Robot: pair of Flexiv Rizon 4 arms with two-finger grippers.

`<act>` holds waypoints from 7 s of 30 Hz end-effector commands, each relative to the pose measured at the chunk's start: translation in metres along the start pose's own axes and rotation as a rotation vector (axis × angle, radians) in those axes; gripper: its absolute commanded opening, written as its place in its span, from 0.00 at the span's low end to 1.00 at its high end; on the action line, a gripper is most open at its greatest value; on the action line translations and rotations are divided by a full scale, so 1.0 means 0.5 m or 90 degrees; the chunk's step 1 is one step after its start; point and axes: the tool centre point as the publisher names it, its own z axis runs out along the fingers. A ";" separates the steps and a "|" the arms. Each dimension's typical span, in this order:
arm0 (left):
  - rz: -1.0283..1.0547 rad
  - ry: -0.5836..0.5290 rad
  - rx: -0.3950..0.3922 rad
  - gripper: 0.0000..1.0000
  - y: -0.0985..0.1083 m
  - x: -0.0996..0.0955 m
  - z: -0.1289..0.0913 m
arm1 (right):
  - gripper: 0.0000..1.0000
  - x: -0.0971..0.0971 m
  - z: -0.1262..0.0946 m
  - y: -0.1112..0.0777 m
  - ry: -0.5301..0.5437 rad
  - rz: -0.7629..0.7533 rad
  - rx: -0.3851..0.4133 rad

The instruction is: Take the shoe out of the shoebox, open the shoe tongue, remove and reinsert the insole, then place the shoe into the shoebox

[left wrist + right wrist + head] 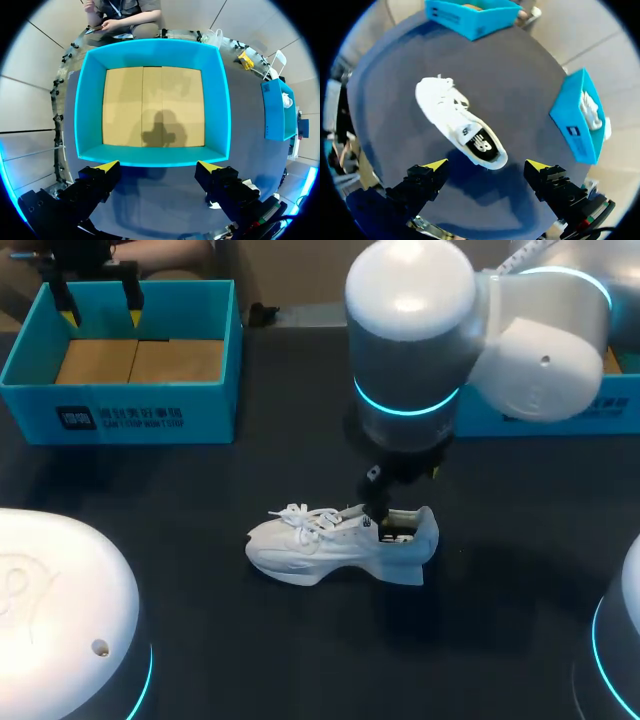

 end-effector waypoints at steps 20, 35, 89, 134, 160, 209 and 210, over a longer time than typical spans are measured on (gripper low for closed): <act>0.000 -0.001 -0.001 1.00 0.000 0.000 -0.001 | 1.00 0.002 0.005 -0.019 0.006 -0.381 0.029; 0.000 -0.001 -0.001 1.00 0.000 0.000 -0.001 | 1.00 -0.064 0.045 -0.103 0.087 -0.425 -0.169; 0.000 -0.001 -0.001 1.00 0.000 0.000 -0.001 | 1.00 -0.139 0.284 -0.160 0.286 -0.357 -0.589; 0.000 -0.001 -0.001 1.00 0.000 0.000 -0.001 | 1.00 -0.075 0.321 -0.090 0.306 -0.281 -0.632; 0.000 -0.001 -0.001 1.00 0.000 0.000 -0.001 | 1.00 0.013 0.352 -0.008 0.339 -0.281 -0.679; 0.000 -0.001 -0.001 1.00 0.000 0.000 -0.001 | 0.00 0.009 0.380 0.023 0.382 -0.323 -0.666; 0.000 -0.001 -0.001 1.00 0.000 0.000 -0.001 | 0.00 0.009 0.380 0.023 0.382 -0.323 -0.666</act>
